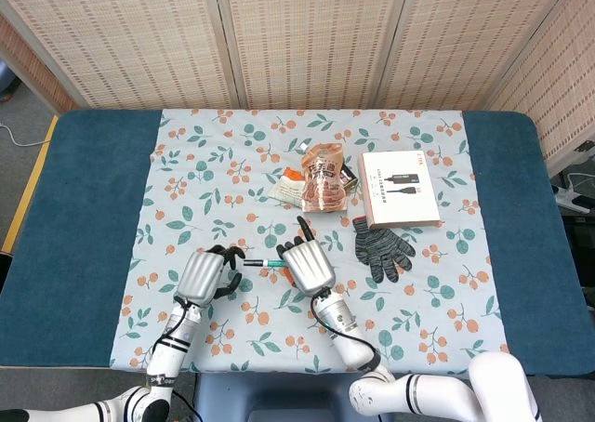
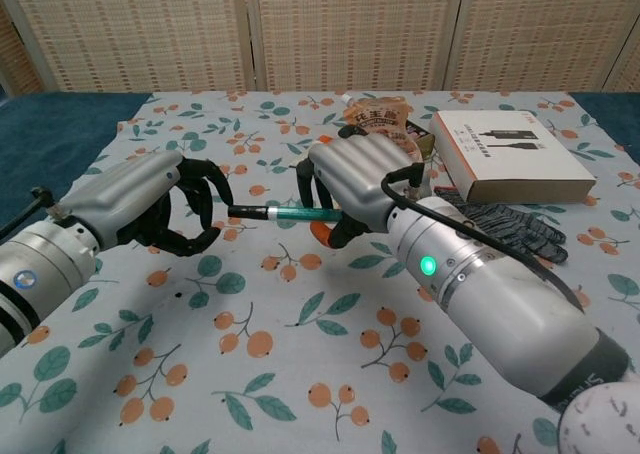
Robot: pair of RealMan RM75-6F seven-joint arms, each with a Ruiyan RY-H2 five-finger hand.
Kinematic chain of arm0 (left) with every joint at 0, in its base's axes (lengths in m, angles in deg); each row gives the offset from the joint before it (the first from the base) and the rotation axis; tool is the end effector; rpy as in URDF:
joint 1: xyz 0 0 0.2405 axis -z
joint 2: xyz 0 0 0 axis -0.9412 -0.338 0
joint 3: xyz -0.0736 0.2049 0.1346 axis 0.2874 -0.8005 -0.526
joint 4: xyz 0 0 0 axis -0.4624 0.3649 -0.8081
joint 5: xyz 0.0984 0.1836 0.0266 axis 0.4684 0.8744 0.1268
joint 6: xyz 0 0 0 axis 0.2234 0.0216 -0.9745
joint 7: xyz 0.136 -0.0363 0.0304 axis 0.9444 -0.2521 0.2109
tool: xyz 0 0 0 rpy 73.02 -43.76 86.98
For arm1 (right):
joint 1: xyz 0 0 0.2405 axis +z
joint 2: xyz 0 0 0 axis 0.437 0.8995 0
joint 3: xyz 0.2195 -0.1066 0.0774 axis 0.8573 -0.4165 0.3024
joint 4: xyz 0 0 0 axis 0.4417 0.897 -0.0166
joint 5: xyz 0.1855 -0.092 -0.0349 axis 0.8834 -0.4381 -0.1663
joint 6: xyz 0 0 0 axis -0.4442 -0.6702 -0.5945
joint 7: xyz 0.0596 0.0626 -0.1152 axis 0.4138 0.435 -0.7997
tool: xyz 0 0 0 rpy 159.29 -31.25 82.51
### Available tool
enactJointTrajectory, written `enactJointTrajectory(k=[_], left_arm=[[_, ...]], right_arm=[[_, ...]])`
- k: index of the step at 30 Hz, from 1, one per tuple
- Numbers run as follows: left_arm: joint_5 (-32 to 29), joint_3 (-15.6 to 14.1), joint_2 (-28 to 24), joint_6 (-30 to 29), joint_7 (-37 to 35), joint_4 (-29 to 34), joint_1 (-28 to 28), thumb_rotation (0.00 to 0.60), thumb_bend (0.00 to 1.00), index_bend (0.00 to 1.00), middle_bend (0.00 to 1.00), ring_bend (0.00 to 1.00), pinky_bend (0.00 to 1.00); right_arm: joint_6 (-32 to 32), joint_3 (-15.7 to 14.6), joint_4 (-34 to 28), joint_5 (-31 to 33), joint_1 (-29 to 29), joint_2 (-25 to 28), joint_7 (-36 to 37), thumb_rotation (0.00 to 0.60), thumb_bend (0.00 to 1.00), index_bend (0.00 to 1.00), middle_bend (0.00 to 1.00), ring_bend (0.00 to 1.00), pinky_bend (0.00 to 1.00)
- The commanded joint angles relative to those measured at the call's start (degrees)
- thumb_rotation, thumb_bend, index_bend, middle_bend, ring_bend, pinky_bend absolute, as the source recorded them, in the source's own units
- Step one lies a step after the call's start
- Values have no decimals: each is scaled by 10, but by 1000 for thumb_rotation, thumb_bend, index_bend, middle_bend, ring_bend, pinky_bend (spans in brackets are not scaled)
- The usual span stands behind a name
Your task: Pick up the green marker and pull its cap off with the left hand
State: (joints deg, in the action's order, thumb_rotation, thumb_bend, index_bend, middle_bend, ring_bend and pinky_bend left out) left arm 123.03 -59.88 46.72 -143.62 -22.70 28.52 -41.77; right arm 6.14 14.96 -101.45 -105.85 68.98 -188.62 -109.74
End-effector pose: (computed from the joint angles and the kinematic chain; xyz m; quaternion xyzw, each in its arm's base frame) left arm -0.1482 0.2848 -0.0598 -0.6551 -0.4143 -0.4623 0.4306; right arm -0.0584 -0.2973 -0.1130 0.7438 -0.2885 0.4063 0.4454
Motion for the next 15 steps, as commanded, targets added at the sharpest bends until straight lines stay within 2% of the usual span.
enactJointTrajectory(k=[1,15], left_arm=[[-1,2,8,-3,7,-7,6,600,367,421,541,395,629],[-1,4,39,-19,-9,-48,21,600,366,493,613,449,654]], right_arm=[[1,3,4,3,3,-7,-2,600,401,994,761,430,54],[0,12,25,9,9,-32,4,600,401,994,761,431,54]])
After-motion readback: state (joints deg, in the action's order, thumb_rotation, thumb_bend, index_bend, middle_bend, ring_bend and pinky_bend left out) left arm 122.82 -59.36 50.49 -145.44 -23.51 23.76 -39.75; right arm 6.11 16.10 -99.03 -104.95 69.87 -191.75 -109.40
